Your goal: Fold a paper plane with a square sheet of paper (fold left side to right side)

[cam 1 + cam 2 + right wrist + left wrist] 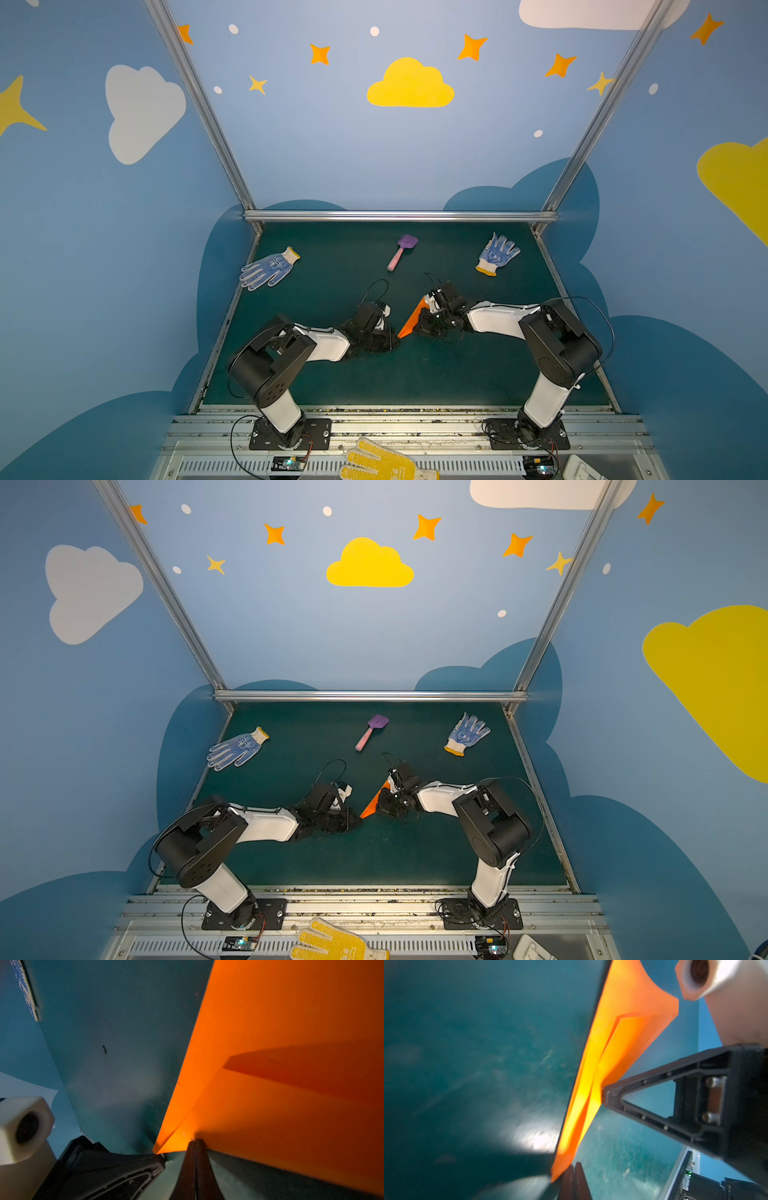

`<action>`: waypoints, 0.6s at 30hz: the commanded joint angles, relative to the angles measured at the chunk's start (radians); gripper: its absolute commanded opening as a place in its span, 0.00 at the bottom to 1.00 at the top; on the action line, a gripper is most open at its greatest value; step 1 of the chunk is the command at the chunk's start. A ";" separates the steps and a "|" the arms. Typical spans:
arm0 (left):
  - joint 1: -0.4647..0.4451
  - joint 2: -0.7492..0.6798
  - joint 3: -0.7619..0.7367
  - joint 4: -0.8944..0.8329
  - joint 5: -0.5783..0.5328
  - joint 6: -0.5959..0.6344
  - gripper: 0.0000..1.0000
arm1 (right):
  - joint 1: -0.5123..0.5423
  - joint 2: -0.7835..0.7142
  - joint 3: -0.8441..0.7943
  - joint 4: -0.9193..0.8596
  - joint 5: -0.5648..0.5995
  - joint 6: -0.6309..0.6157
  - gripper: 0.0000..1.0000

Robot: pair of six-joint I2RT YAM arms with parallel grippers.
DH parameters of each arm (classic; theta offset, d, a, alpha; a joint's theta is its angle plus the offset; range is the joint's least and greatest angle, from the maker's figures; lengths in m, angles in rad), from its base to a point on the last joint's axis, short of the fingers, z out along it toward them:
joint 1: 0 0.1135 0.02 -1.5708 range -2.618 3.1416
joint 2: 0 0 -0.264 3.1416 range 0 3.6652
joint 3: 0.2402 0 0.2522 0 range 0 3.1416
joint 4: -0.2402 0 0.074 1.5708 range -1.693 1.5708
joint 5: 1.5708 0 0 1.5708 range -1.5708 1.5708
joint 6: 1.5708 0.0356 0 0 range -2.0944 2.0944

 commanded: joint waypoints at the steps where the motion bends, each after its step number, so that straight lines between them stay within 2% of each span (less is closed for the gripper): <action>1: 0.027 -0.007 -0.070 -0.044 -0.016 -0.034 0.03 | 0.012 0.054 -0.023 -0.055 0.047 -0.001 0.00; 5: 0.027 -0.071 -0.081 -0.044 0.016 -0.065 0.03 | 0.013 0.052 -0.027 -0.051 0.045 0.002 0.00; 10: -0.003 -0.135 -0.020 -0.063 0.018 -0.106 0.03 | 0.013 0.055 -0.030 -0.046 0.045 0.004 0.00; 18: -0.018 -0.025 0.124 -0.081 -0.002 -0.158 0.03 | 0.014 0.061 -0.033 -0.040 0.045 0.009 0.00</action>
